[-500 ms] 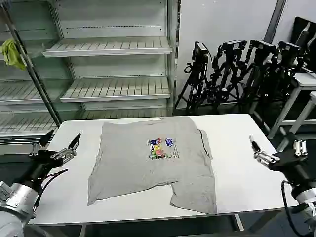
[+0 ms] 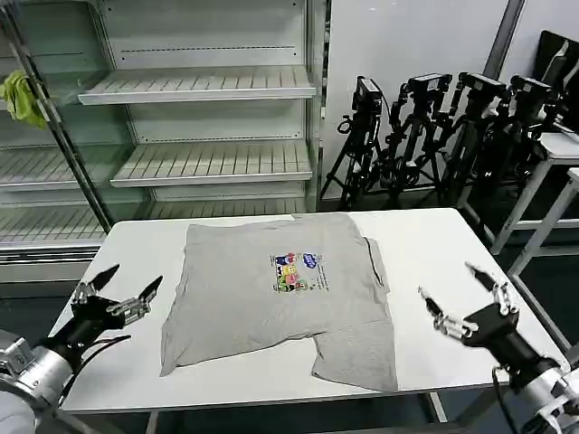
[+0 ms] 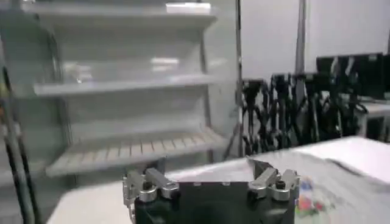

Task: Fold and organize the clothes.

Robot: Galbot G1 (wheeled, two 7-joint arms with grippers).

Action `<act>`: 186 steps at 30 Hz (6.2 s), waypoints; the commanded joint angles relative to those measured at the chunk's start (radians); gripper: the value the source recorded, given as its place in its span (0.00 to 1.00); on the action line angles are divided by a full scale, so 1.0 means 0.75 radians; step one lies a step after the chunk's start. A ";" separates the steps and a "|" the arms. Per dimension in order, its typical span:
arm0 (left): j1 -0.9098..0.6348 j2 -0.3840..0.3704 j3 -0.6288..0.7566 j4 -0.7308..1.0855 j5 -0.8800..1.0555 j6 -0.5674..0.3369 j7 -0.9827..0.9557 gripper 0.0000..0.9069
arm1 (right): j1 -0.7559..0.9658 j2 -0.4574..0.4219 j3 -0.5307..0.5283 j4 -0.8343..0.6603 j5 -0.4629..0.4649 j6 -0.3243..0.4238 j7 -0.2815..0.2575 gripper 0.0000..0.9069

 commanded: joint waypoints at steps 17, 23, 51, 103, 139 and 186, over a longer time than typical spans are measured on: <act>0.149 -0.042 0.083 0.084 0.001 0.054 0.013 1.00 | 0.098 0.145 -0.543 -0.095 -0.090 -0.031 0.110 1.00; 0.201 -0.056 0.076 0.058 0.035 0.055 0.019 1.00 | 0.117 0.156 -0.621 -0.090 -0.123 -0.034 0.110 1.00; 0.103 -0.161 0.286 0.124 0.173 0.045 0.036 1.00 | 0.228 0.223 -0.775 -0.197 -0.185 -0.019 0.113 1.00; 0.046 -0.138 0.361 0.189 0.203 0.030 0.052 0.08 | 0.293 0.216 -0.763 -0.237 -0.187 -0.039 0.114 0.00; -0.288 -0.132 0.381 0.212 0.168 -0.019 0.046 0.08 | 0.550 0.107 -0.567 -0.145 -0.060 -0.068 0.140 0.00; -0.719 -0.066 0.659 0.565 0.178 -0.045 0.056 0.08 | 1.793 -0.048 -1.493 -0.772 0.055 -0.104 0.097 0.00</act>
